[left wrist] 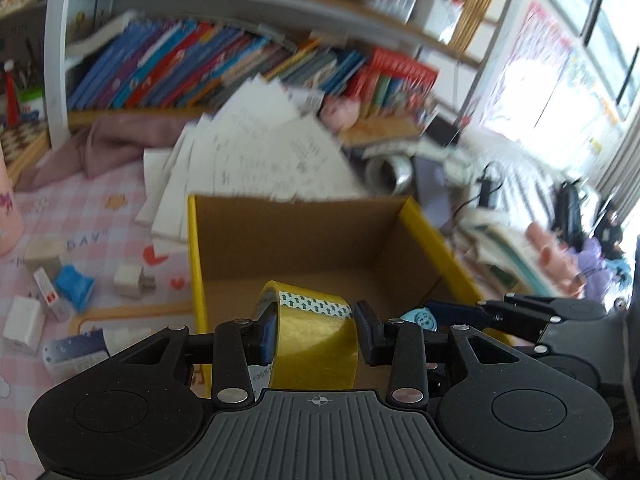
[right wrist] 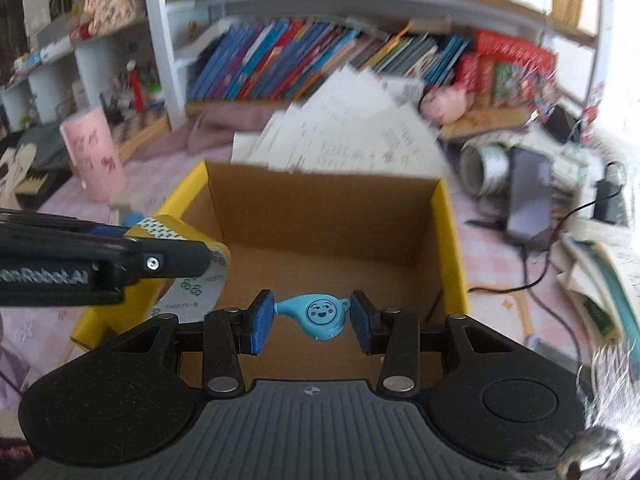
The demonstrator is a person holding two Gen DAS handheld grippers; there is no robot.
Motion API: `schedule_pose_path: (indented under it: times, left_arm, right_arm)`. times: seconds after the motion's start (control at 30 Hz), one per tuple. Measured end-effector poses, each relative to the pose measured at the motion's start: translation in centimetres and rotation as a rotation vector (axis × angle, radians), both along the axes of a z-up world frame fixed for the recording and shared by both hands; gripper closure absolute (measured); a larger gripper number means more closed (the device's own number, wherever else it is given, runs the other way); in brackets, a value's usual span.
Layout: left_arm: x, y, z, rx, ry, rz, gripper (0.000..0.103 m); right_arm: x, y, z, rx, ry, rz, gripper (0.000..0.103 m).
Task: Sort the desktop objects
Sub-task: 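Lower both items into the yellow box and open both tools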
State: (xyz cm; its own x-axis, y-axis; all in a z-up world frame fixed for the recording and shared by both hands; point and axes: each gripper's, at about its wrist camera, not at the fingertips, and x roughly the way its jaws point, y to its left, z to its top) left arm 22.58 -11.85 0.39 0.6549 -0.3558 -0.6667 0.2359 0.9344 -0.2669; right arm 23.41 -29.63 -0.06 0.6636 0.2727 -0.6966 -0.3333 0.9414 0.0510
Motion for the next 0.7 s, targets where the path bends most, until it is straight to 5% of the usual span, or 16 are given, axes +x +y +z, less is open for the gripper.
schedule_pose_path:
  times: [0.23, 0.7]
  left_arm:
    - [1.8, -0.5, -2.2, 0.028, 0.093, 0.011, 0.066]
    - [1.5, -2.7, -2.6, 0.188, 0.047, -0.033, 0.062]
  right_arm:
    - [2.5, 0.6, -2.6, -0.039, 0.130, 0.062, 0.064]
    - [3.9, 0.4, -4.6, -0.113, 0.201, 0.084, 0.064]
